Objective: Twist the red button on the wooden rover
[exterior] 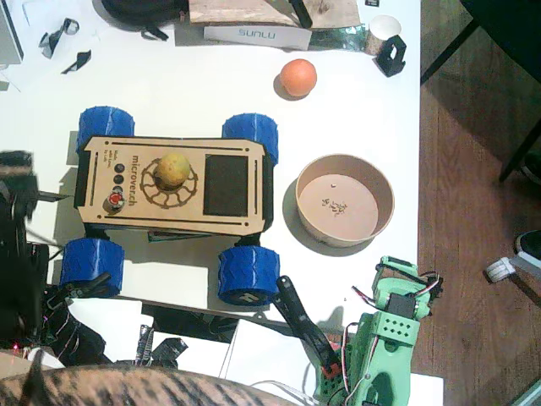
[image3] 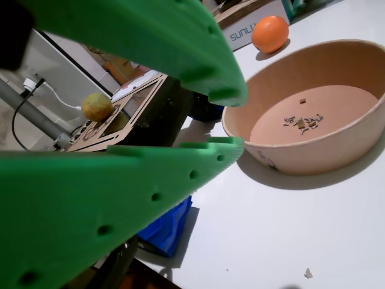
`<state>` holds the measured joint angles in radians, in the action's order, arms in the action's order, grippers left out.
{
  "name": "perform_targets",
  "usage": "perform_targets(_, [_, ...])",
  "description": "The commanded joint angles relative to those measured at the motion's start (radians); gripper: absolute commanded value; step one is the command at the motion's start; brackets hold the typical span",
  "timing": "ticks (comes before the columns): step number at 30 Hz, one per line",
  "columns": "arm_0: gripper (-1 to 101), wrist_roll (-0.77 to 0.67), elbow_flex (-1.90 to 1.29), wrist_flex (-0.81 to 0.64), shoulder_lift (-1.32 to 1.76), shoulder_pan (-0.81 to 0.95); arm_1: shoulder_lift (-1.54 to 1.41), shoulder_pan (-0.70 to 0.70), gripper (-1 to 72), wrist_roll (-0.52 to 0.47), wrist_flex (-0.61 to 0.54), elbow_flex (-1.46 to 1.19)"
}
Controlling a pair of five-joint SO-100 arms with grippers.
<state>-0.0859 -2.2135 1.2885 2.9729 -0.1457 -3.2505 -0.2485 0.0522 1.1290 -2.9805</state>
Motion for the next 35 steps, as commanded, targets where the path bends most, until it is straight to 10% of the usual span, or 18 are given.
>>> perform_targets(1, [0, 0.008, -0.029, -0.017, 0.143, -0.081, 0.0, 0.008, 3.3, 0.006, -0.005, 0.003])
perform_targets(35, [0, 0.011, -0.187, -0.061, 0.413, -0.298, 0.0, 0.008, 3.3, 0.006, -0.005, 0.003])
